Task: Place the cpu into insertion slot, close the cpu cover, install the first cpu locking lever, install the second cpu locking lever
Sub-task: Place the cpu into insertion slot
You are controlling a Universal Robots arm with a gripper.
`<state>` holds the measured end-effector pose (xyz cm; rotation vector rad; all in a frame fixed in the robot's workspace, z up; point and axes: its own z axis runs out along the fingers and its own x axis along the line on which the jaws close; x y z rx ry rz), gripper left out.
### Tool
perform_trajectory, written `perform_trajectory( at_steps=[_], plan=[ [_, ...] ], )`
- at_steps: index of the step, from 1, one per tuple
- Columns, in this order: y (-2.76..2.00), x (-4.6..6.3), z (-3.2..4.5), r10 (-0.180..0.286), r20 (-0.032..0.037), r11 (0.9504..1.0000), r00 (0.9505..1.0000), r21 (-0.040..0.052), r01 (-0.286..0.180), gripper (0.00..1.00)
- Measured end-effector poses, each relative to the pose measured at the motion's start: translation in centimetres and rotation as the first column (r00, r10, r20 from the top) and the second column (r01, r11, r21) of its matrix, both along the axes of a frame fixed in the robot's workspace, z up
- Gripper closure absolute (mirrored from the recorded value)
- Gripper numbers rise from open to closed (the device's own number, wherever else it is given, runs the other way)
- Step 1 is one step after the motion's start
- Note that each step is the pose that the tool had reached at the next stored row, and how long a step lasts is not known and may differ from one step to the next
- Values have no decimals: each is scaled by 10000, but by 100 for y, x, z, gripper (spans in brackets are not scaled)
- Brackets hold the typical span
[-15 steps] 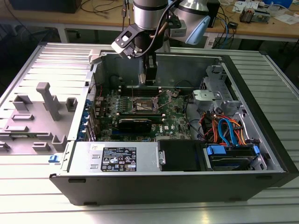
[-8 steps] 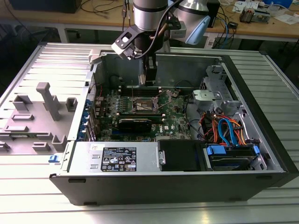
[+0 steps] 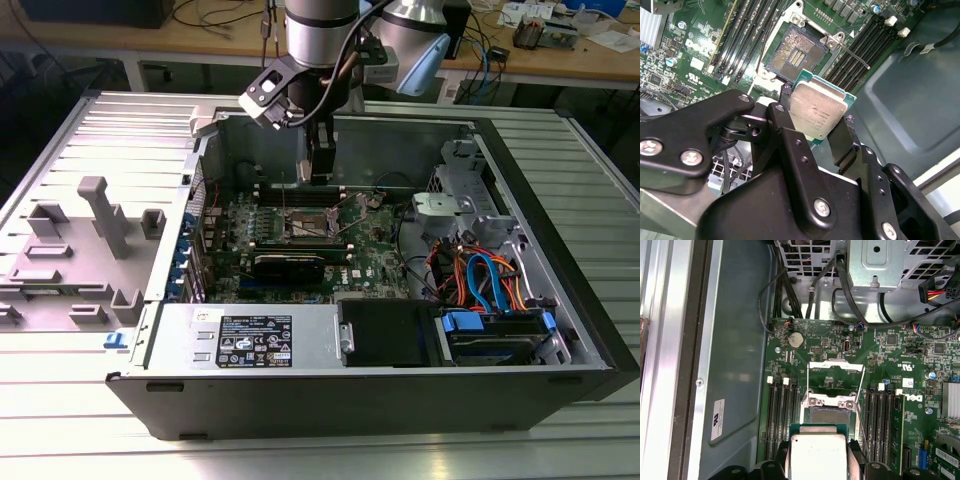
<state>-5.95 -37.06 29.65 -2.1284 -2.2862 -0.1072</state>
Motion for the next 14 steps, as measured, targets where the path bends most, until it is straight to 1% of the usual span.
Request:
perform_trajectory(
  at_steps=[14],
  plan=[
    [0,0,-4,1,0,10000,10000,2,-1,46]
  ],
)
